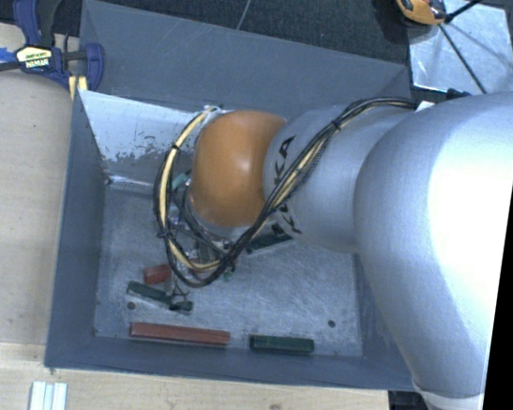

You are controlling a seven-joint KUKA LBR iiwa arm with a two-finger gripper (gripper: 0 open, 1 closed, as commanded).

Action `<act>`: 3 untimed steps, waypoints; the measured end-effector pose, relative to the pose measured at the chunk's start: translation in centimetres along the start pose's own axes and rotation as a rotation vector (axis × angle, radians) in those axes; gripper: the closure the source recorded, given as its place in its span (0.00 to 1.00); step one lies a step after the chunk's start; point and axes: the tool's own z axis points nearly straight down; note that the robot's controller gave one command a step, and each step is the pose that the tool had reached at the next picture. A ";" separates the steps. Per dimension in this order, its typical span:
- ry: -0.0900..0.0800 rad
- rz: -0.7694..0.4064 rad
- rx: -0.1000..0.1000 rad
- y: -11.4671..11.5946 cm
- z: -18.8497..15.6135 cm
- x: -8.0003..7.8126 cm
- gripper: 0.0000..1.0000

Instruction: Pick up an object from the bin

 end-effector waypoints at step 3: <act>0.006 0.006 0.001 -2.1 -5.1 -1.0 1.00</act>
Offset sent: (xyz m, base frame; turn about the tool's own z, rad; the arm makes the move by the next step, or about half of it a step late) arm 0.0000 0.0000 0.0000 0.0000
